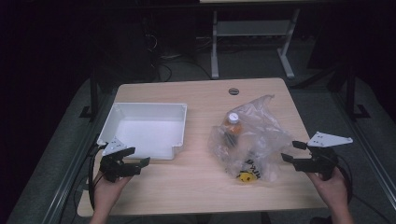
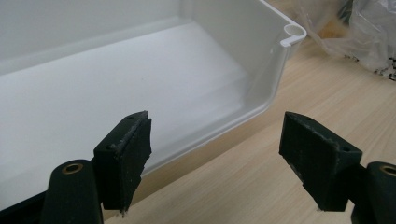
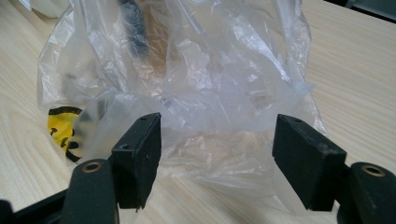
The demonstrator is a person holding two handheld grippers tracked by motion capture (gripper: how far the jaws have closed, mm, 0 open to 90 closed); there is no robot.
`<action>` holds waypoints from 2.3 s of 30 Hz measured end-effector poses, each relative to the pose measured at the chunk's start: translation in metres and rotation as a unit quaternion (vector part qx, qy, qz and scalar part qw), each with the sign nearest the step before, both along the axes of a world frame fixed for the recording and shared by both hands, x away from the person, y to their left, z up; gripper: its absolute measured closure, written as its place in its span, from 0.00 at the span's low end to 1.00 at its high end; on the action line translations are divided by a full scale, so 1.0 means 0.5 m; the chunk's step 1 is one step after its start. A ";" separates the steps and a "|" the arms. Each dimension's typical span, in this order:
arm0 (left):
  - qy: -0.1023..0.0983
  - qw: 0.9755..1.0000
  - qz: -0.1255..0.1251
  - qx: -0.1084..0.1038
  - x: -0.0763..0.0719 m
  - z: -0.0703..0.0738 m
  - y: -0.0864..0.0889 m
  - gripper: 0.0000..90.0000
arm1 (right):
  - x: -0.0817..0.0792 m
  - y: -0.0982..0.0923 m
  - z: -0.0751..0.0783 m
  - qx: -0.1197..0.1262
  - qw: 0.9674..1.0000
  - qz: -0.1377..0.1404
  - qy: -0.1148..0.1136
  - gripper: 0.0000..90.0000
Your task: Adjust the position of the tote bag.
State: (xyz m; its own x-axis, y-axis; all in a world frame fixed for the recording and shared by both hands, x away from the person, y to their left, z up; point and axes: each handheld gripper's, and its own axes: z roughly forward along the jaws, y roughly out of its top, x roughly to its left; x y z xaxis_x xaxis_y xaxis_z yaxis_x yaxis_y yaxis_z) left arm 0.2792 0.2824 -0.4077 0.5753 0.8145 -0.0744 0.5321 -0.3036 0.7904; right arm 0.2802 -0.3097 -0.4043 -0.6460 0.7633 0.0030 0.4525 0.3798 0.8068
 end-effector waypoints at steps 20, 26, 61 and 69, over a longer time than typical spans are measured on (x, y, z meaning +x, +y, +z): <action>-0.001 0.999 -0.038 -0.028 -0.022 0.024 -0.038 0.28 | -0.008 -0.004 0.005 0.004 1.000 -0.002 -0.008 0.36; -0.005 0.998 -0.061 -0.022 -0.016 0.047 -0.073 0.29 | -0.009 -0.009 0.004 0.003 1.000 -0.004 -0.006 0.36; 0.020 0.980 -0.196 -0.032 0.061 0.140 -0.266 0.29 | -0.010 -0.005 0.002 0.005 1.000 -0.004 -0.003 0.36; 0.021 0.976 -0.214 -0.026 0.070 0.158 -0.297 0.28 | -0.009 -0.008 0.001 0.009 1.000 -0.003 -0.004 0.36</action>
